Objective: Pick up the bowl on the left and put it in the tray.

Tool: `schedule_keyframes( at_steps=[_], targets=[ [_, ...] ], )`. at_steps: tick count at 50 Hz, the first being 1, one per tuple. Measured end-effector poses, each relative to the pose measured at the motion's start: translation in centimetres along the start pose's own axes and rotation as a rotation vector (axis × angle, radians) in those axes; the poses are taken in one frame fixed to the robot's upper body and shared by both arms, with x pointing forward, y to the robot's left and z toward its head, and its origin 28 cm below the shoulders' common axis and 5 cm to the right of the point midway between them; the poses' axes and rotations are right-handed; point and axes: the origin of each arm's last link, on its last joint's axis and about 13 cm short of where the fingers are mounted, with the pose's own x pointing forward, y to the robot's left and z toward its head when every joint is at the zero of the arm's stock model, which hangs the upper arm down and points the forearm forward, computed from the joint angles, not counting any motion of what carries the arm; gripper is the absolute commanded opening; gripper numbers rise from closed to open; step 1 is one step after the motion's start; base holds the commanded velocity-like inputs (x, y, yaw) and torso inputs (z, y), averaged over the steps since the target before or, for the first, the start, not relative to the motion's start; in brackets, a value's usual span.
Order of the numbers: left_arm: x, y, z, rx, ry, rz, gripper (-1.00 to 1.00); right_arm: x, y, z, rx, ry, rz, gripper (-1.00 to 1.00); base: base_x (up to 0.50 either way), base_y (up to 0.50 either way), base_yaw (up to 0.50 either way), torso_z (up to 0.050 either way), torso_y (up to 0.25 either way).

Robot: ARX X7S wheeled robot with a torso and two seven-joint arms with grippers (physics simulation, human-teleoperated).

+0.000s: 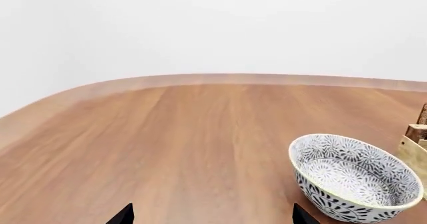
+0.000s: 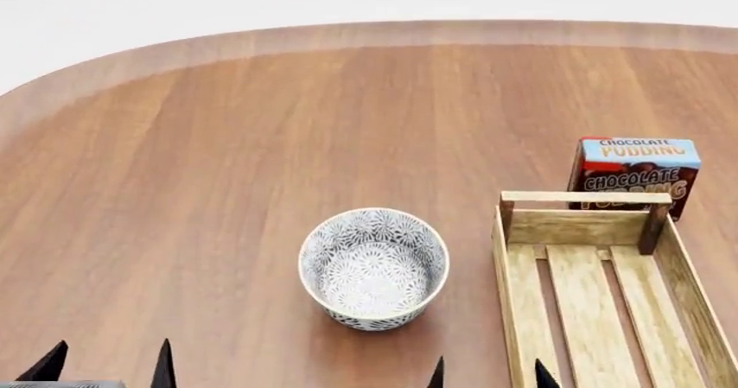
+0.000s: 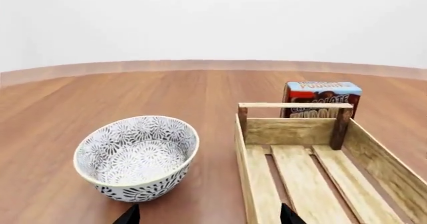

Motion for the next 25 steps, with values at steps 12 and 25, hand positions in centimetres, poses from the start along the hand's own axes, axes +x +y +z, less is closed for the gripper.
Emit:
schedule_keyframes(
  at_steps=[12, 25],
  targets=[
    [0.9, 0.0, 7.9, -0.085, 0.015, -0.066, 1.0, 0.5, -0.8, 8.0, 0.002, 0.001, 0.017, 1.0, 0.0, 0.0, 0.0, 0.0, 0.0],
    [0.6, 0.1, 14.3, -0.167, -0.021, -0.184, 1.0, -0.4, -1.4, 14.9, -0.01, -0.063, 0.028, 1.0, 0.0, 0.0, 0.0, 0.045, 0.0]
  ],
)
